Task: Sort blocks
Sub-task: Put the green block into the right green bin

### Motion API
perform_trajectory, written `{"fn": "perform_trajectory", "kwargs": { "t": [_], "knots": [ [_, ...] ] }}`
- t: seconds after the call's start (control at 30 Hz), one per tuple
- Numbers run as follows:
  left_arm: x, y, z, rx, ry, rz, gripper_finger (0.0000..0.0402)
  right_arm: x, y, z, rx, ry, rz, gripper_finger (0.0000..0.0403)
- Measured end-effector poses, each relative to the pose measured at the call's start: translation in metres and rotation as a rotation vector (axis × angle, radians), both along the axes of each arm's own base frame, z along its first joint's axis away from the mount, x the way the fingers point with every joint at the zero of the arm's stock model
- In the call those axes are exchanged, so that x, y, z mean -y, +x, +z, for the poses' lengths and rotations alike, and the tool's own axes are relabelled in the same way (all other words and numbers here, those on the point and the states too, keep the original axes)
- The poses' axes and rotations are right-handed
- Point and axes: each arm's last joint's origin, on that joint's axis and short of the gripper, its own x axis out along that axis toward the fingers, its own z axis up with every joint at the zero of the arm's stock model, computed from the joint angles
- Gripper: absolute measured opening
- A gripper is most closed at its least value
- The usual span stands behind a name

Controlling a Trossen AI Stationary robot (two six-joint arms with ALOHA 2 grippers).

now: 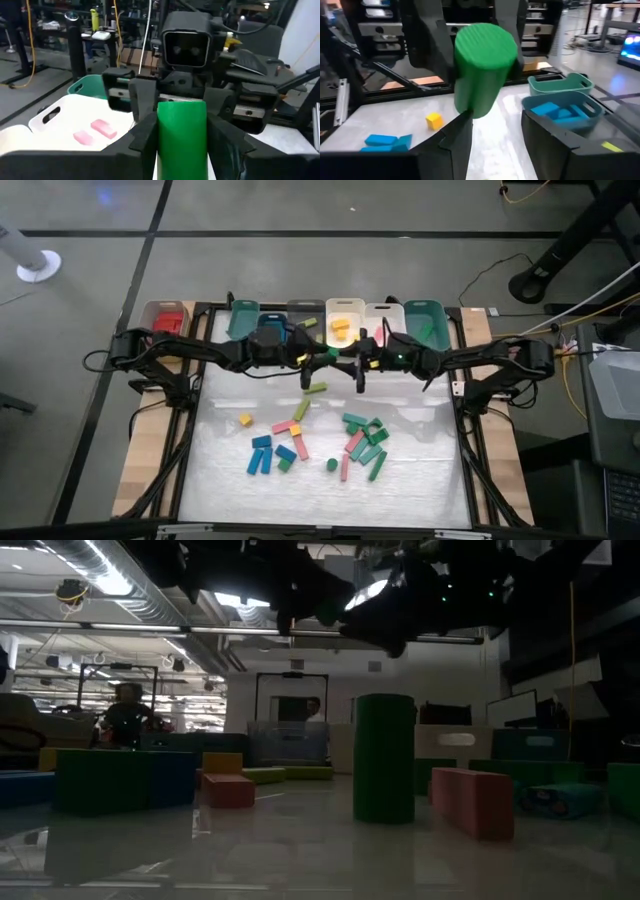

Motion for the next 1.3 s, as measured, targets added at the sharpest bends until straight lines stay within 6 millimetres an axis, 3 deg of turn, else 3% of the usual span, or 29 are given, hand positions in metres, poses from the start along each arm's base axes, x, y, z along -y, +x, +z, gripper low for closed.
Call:
{"fn": "perform_trajectory", "kwargs": {
  "t": [0.3, 1.3],
  "knots": [
    [0.002, 0.0, -0.001, -0.009, 0.006, -0.007, 0.0129, -0.003, 0.004, -0.004, -0.051, 0.024, 0.125, 0.017],
    [0.007, 0.003, 0.006, 0.078, 0.008, -0.019, 0.0129, -0.002, 0.005, 0.012, 0.115, -0.029, 0.083, 0.017]
  ]
}}
